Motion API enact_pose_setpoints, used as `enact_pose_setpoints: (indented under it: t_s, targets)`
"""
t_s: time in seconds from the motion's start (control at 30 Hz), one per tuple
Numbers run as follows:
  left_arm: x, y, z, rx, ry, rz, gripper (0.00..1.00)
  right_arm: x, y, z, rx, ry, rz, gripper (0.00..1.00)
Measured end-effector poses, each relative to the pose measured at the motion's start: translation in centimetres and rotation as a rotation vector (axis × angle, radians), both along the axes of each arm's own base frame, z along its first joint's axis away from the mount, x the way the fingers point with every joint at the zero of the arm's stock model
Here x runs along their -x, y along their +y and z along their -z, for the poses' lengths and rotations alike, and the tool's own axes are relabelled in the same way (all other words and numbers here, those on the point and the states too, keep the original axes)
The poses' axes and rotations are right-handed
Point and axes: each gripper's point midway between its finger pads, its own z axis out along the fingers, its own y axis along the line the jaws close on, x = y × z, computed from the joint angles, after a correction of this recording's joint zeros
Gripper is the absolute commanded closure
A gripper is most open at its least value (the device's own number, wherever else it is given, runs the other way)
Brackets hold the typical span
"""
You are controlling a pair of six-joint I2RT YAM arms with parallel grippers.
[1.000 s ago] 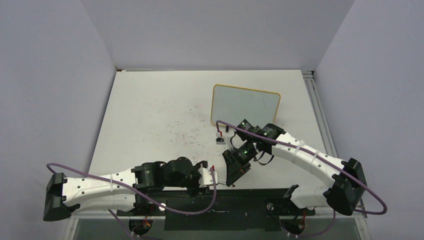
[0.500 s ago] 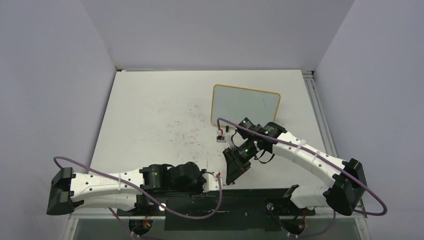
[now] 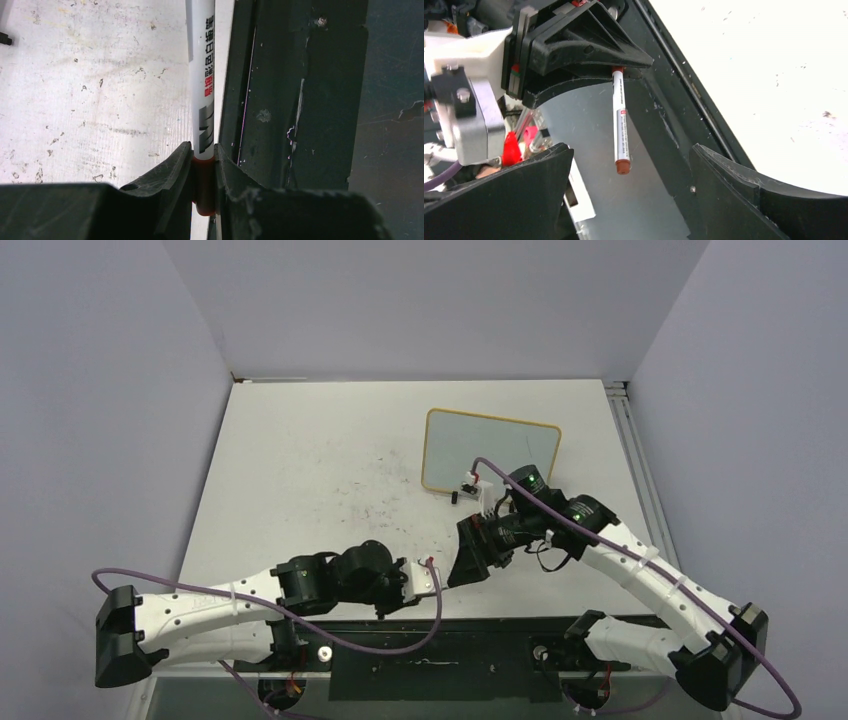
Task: Write a sentence on the whiteboard
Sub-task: Open the whiteboard marker at the center of the board.
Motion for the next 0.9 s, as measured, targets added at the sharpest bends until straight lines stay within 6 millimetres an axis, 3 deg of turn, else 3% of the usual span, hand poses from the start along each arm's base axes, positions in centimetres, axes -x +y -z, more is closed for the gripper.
enact_pose_setpoints:
  t_s: [0.13, 0.27, 0.4, 0.53, 0.7, 0.9]
  targets:
    - [-0.7, -0.4, -0.5, 0.008, 0.054, -0.009, 1.00, -0.5, -0.3, -0.2, -0.028, -0.066, 0.076, 0.12]
    - [-0.1, -0.6, 0.0, -0.016, 0.103, 0.020, 1.00, -1.0, -0.1, 1.0, -0.019, -0.068, 0.136, 0.18]
    - [0.6, -0.3, 0.5, -0.038, 0.136, 0.043, 1.00, -1.2, 0.7, 1.6, -0.029, -0.062, 0.167, 0.35]
    - [1.0, -0.4, 0.5, -0.035, 0.148, 0.056, 1.00, -0.3, 1.9, 1.9, -0.049, -0.051, 0.144, 0.44]
    - [1.2, -0.4, 0.5, -0.033, 0.159, 0.065, 1.00, 1.6, 3.4, 1.8, -0.072, -0.026, 0.079, 0.47]
    - [1.0, -0.3, 0.4, -0.028, 0.168, 0.060, 1.00, 2.1, 3.9, 1.7, -0.105, -0.010, 0.069, 0.52]
